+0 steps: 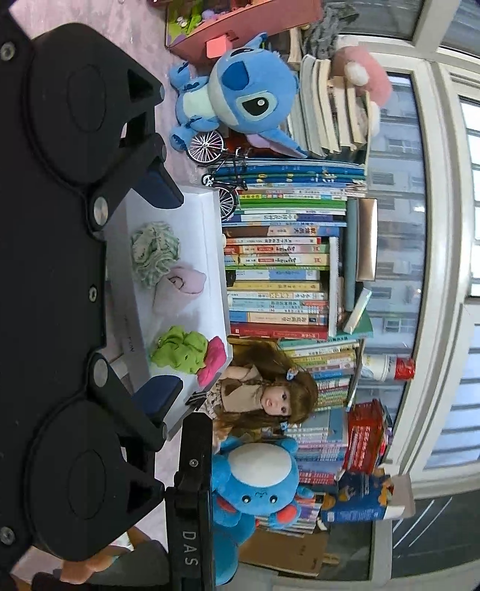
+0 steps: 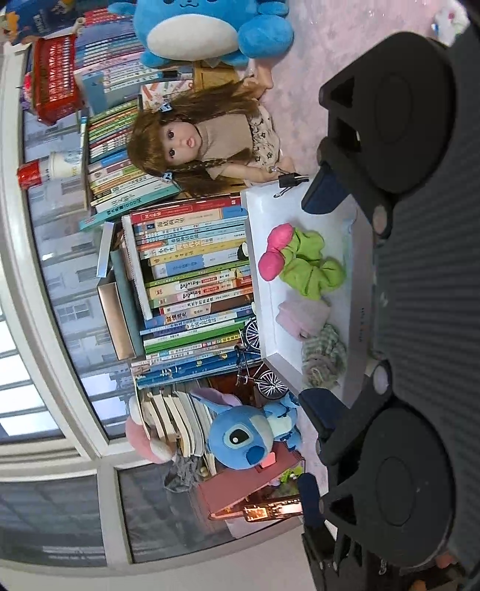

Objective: Organize soft objects
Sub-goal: 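Withdraw both tools from the box, moving the left tool toward the blue pouch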

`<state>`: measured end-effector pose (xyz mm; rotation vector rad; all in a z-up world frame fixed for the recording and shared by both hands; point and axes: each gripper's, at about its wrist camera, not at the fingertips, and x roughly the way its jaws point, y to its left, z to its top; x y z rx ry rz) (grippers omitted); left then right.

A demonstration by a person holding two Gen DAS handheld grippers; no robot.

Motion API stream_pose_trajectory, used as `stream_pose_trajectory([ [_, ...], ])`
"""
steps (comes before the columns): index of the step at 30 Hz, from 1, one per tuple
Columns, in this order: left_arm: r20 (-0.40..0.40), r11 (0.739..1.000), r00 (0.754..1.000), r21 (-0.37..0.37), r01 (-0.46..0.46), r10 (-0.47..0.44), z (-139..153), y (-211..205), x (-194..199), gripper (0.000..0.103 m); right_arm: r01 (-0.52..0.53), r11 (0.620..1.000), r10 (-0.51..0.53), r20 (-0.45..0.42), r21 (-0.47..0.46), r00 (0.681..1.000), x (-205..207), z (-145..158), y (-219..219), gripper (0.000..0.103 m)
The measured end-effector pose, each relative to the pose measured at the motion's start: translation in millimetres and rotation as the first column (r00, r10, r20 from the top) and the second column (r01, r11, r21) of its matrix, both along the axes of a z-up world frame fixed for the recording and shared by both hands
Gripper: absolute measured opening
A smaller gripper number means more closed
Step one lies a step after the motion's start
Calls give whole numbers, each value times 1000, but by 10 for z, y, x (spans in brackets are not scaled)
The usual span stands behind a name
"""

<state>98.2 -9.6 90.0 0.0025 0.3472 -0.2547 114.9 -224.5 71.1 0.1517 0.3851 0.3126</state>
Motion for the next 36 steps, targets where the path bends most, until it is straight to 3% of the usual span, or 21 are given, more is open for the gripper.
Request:
stream_pose_trajectory([
  [12, 32, 999, 999, -45, -20, 21, -127, 214, -380, 99, 18, 998, -14, 61, -64, 998, -365, -86, 42, 103],
  [30, 82, 998, 994, -10, -69, 70, -277, 481, -653, 101, 81, 996, -79, 40, -43, 996, -526, -355, -68, 103],
  [36, 88, 993, 989, -24, -115, 117, -283, 639, -687, 102, 131, 990, -127, 74, -60, 989, -653, -406, -108, 103],
])
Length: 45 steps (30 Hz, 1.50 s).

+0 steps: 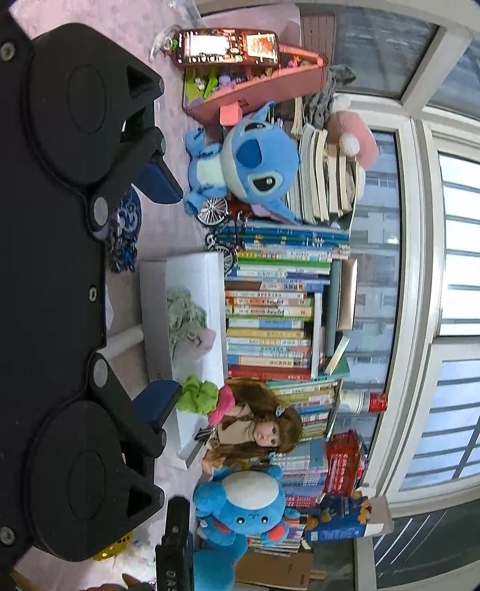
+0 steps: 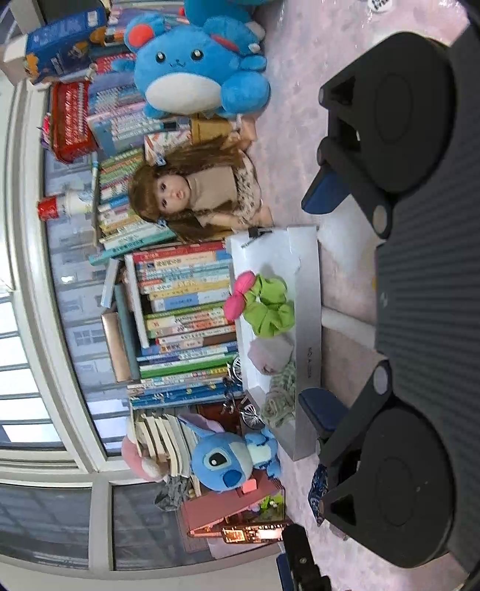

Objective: Organize soft objects
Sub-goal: 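Withdraw both tools from the box, moving the left tool toward the blue pouch, then move the left tool to the purple fuzzy plush while the right tool approaches the gold sequin balls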

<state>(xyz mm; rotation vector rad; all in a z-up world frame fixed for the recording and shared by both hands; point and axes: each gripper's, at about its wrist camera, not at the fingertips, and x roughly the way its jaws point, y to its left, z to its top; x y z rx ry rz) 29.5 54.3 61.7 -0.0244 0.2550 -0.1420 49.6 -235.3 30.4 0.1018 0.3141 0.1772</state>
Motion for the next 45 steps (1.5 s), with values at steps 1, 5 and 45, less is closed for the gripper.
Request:
stream_pose_trajectory([
  [1, -1, 1000, 1000, -2, -8, 8, -5, 25, -5, 102, 11, 1000, -11, 13, -1, 1000, -30, -2, -10, 103],
  [5, -3, 999, 999, -7, -45, 45, -38, 123, -31, 102, 52, 999, -51, 54, -8, 997, -135, -7, -58, 103],
  [45, -179, 959, 947, -49, -280, 267, -581, 435, 98, 102, 106, 989, -112, -54, -106, 992, -250, -412, -5, 103],
])
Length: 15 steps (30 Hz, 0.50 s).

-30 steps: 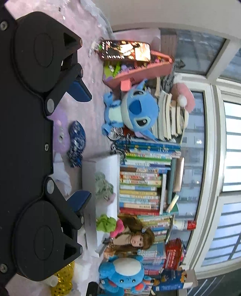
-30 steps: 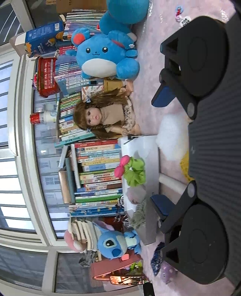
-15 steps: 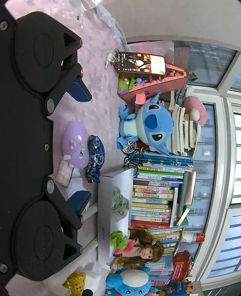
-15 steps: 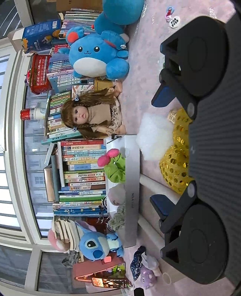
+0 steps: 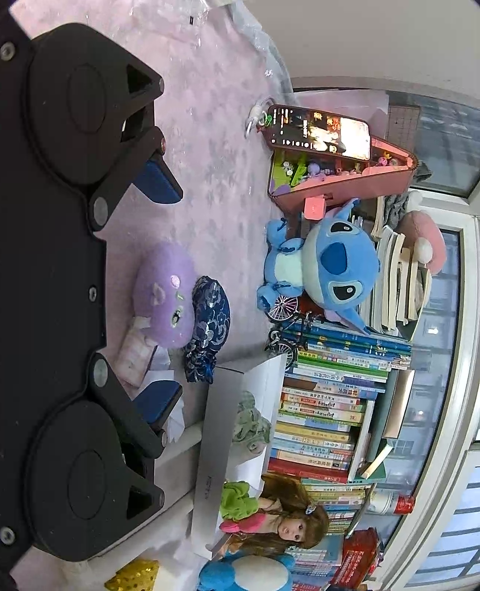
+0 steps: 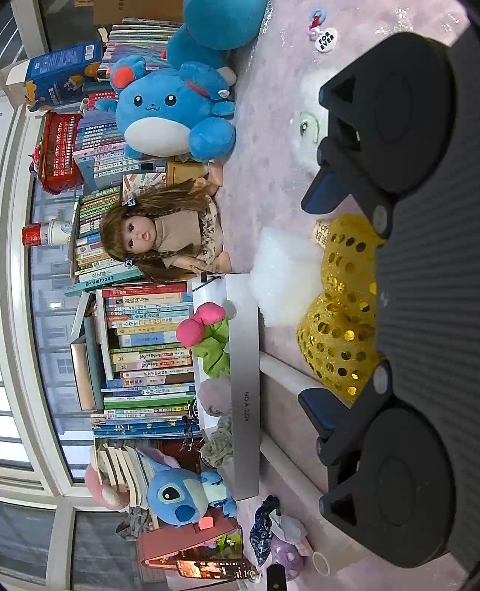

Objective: Organize soft objects
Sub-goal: 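Move the left tool to the purple fuzzy plush while the right tool approaches the gold sequin balls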

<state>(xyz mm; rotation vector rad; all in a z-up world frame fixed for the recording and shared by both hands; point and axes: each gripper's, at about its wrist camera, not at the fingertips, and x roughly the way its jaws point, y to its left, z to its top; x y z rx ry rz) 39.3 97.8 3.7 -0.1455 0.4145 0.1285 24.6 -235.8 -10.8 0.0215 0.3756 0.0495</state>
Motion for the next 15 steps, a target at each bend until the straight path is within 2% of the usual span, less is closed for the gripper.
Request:
stream_pose_trajectory([
  [7, -63, 1000, 998, 7, -22, 22, -15, -35, 160, 99, -12, 1000, 12, -10, -7, 1000, 8, -7, 16, 103],
  [15, -114, 998, 993, -57, -24, 18, -14, 11, 264, 95, -26, 999, 26, -23, -23, 999, 24, -15, 49, 103],
])
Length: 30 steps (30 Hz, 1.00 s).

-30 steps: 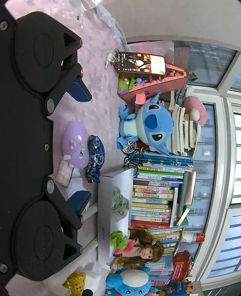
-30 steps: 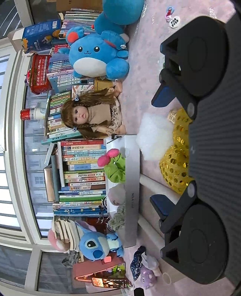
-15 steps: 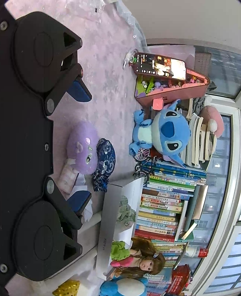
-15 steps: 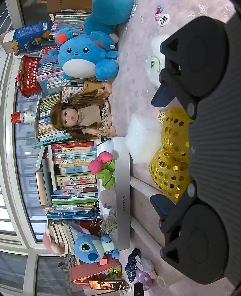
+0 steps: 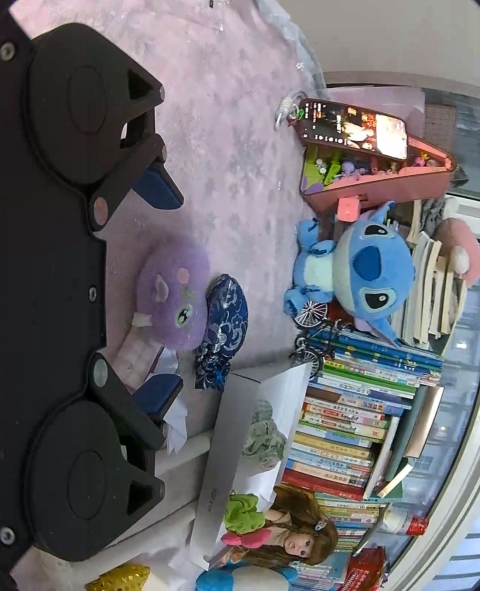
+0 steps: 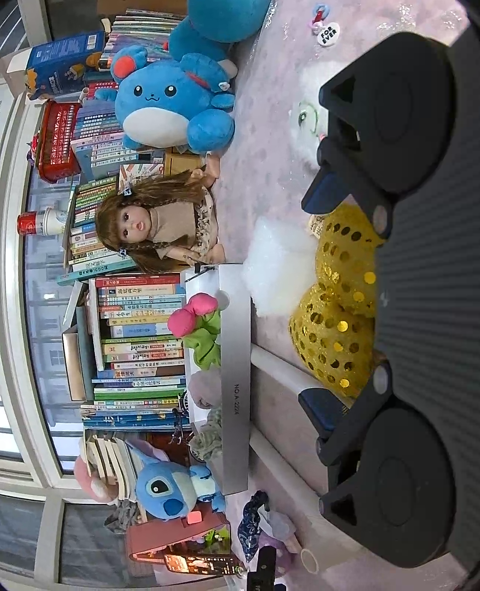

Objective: Organize soft objects
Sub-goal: 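Move the left tool to the purple fuzzy plush while the right tool approaches the gold sequin balls, then close the left tool on the purple plush while the right tool lowers over the sequin balls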

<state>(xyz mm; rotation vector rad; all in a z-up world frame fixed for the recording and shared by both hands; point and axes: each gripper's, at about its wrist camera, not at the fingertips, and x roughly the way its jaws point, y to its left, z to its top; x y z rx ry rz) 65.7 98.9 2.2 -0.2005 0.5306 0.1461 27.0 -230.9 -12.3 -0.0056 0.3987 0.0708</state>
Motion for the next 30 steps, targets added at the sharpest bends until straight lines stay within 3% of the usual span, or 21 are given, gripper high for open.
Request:
stream_pose_trajectory([
  [4, -22, 1000, 1000, 8, 7, -7, -16, -40, 40, 94, -6, 1000, 6, -8, -5, 1000, 12, -2, 8, 103],
  [9, -49, 999, 999, -43, 13, -15, -59, -22, 64, 85, -9, 1000, 9, -19, 2, 1000, 24, -6, 0, 103],
  [16, -44, 999, 999, -47, 9, -11, -46, -3, 36, 54, -20, 1000, 21, -24, 13, 1000, 32, -7, -16, 103],
  [21, -38, 998, 999, -66, 12, -14, -19, 29, 0, 51, -30, 999, 31, -23, 14, 999, 29, -6, -11, 103],
  [30, 18, 998, 999, -31, 45, -45, 141, -60, -112, 50, -37, 999, 37, -26, 19, 999, 33, -9, -14, 103],
])
